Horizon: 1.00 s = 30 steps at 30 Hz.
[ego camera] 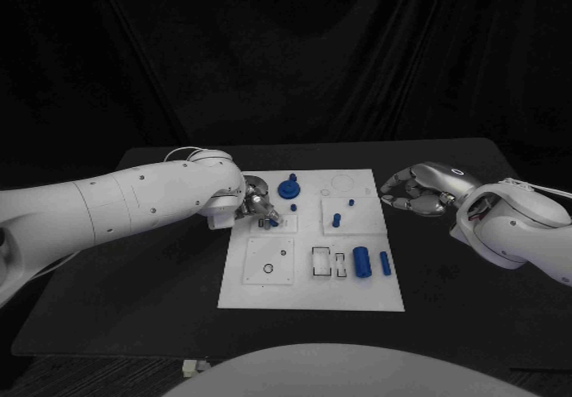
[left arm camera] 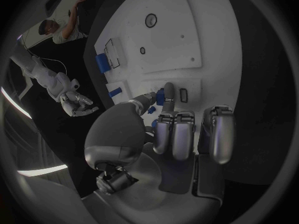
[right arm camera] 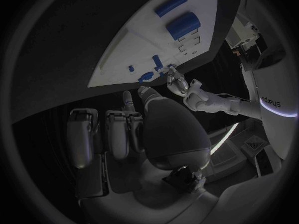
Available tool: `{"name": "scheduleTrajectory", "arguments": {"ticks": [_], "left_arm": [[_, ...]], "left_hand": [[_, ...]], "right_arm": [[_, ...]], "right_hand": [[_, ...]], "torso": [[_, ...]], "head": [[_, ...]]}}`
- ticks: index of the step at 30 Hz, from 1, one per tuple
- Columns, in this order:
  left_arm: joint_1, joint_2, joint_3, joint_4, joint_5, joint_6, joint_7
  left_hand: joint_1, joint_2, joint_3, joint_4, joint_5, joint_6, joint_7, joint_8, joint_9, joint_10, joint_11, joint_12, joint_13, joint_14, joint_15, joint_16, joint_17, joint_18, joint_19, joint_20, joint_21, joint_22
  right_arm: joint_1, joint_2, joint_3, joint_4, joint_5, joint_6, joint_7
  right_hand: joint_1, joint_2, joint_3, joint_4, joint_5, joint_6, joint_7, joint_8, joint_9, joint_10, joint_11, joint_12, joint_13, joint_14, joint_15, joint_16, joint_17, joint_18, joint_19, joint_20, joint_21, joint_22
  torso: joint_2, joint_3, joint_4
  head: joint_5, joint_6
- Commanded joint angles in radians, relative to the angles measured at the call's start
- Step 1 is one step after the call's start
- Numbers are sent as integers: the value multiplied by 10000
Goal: Assemble the parts on the task board
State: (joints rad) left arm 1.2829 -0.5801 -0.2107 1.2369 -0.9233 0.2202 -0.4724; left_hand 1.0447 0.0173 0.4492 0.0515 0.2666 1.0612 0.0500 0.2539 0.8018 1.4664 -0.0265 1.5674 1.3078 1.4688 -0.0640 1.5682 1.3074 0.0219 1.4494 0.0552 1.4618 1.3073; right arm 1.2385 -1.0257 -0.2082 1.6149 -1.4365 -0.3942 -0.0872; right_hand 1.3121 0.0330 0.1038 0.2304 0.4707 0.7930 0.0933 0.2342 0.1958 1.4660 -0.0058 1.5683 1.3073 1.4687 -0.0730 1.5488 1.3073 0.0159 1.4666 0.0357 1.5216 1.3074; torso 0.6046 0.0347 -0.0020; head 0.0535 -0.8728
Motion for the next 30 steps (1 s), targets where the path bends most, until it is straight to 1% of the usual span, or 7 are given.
{"name": "scheduleTrajectory", "arguments": {"ticks": [1,2,8,10,18,21,30], "left_arm": [[-53,27,-14,-1,58,196,128],[-53,25,-14,-3,58,203,128],[-58,21,-14,-20,58,284,111],[-59,30,-14,-28,58,307,112],[-68,93,-14,-89,58,364,101],[-73,113,-14,-126,58,418,48],[-98,142,-14,-227,58,450,48]], "left_hand": [[-166,-29,-207,122,-369,-27,-38,-70,-1,1044,86,34,2630,1020,75,26,2634,181,-58,21,-64,1855],[-205,-25,-328,203,-573,-19,-38,-92,-4,1044,87,34,2630,1020,74,26,2634,183,-63,22,-76,1856],[-327,-55,-655,399,-799,8,-28,-142,-17,1044,96,34,2630,1020,80,26,2634,190,-79,23,-109,1856],[-383,-54,-861,526,-1010,16,-20,-185,-32,1044,103,34,2630,1020,86,26,2634,197,-97,27,-138,1852],[-474,-40,-1118,713,-1218,25,-1,-241,-53,1044,121,34,2630,1020,100,26,2634,199,-103,38,-159,1859],[-592,-36,-1396,908,-1489,80,0,-230,-25,1044,122,34,2630,1020,103,26,2634,187,-55,48,-132,1894],[-927,28,-1927,1383,-1906,73,20,-249,17,1044,144,34,2630,1020,122,26,2634,192,-55,63,-166,1913]], "right_arm": [[-24,-12,6,7,-22,-7,-105],[-24,-14,6,7,-22,-5,-108],[-26,-17,6,3,-22,-2,-119],[-27,-13,6,2,-22,3,-123],[-33,-2,5,-1,-22,22,-135],[-35,-4,5,1,-22,27,-138],[-58,-11,5,-5,-22,26,-142]], "right_hand": [[57,-13,36,4,17,27,20,-41,-13,1048,35,25,2635,903,75,-58,2101,-11,764,97,-26,2438],[59,-14,39,3,19,26,19,-43,-14,1048,35,25,2635,903,74,-58,2102,-11,763,97,-27,2437],[71,-21,51,-5,32,23,18,-47,-17,1048,34,25,2635,904,74,-56,2105,-10,761,97,-32,2436],[80,-25,58,-11,42,23,17,-48,-18,1048,33,25,2635,902,73,-60,2098,-10,761,97,-32,2436],[90,-31,67,-19,57,24,18,-50,-20,1048,32,25,2635,903,73,-57,2104,-10,761,96,-32,2435],[101,-38,79,-28,76,24,18,-53,-22,1048,31,25,2635,901,72,-63,2094,-8,759,96,-37,2434],[108,-44,86,-33,90,21,18,-56,-24,1048,32,25,2635,900,72,-64,2091,-8,758,96,-39,2433]], "torso": [[-2,1,4],[0,0,4],[5,-1,1],[5,-1,-1],[0,2,-2],[3,0,-2],[6,-3,-1]], "head": [[-14,2],[-14,2],[-19,2],[-16,2],[-9,2],[-10,2],[-21,2]]}}
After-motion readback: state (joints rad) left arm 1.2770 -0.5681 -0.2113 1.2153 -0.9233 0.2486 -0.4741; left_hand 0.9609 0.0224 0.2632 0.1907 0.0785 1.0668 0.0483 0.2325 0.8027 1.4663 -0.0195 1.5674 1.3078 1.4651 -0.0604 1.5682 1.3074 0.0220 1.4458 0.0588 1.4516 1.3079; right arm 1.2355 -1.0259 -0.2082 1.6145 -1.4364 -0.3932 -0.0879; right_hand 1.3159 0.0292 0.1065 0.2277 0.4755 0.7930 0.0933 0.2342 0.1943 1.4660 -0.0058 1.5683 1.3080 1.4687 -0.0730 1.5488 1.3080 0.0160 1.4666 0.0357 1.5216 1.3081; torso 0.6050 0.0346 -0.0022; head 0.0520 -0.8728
